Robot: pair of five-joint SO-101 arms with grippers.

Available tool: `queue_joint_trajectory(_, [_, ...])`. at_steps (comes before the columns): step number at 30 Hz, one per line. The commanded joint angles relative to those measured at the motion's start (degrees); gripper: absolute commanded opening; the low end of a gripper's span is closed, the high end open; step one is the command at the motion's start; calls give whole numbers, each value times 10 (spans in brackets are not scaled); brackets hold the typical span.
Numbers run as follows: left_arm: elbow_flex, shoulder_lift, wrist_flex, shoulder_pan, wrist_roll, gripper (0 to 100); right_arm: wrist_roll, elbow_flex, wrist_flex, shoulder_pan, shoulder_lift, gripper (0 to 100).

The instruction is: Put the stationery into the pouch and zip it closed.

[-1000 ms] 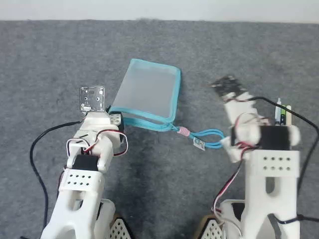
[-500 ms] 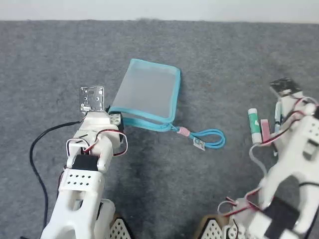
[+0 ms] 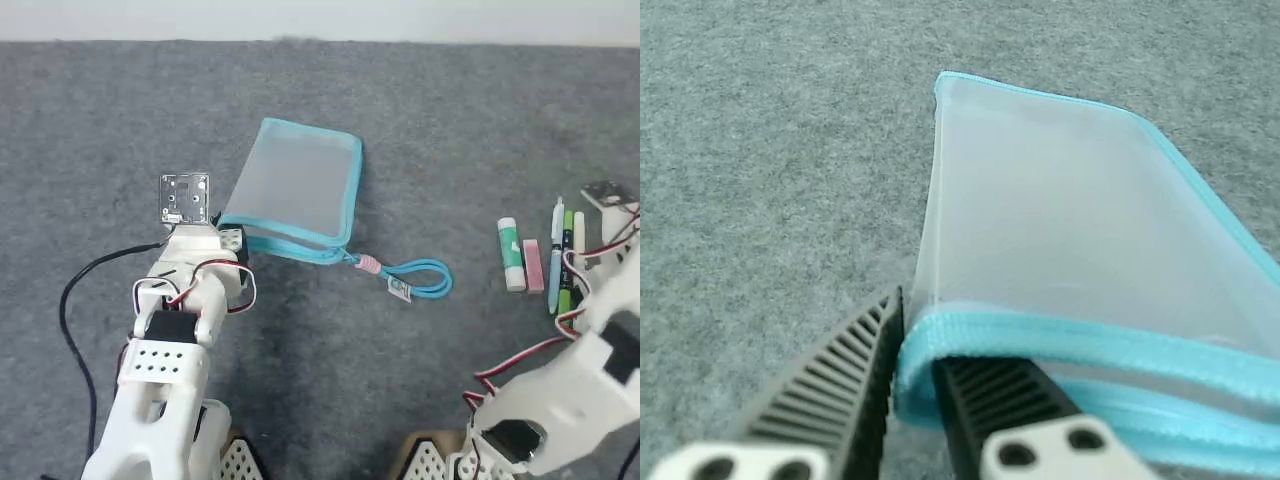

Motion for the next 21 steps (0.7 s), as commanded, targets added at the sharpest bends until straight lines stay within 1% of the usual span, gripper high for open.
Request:
queue_joint_trajectory(1, [1,-1,3,-2,11,12,13,-45,-7,3,22,178])
queue_joint_trajectory(6, [1,-1,3,-2,11,12,11,-52,-51,1,72,177])
queue_joint_trajectory(9, [1,-1,3,-2,11,12,11,-52,-58,1,93,169])
queue_joint_trajectory(11, [1,-1,3,-2,11,12,10,-53,-60,2,99,106])
queue_joint_trajectory(13, [1,-1,2,-2,11,12,9,-54,-59,4,98,2])
queue_joint_trajectory(15, [1,-1,2,-2,11,12,9,-54,-53,4,89,24])
queue_joint_trajectory(17, [1,-1,2,-2,11,12,7,-55,-35,5,67,3])
queue_joint_trajectory(21, [1,-1,1,-2,12,12,-28,-53,26,-6,-32,6])
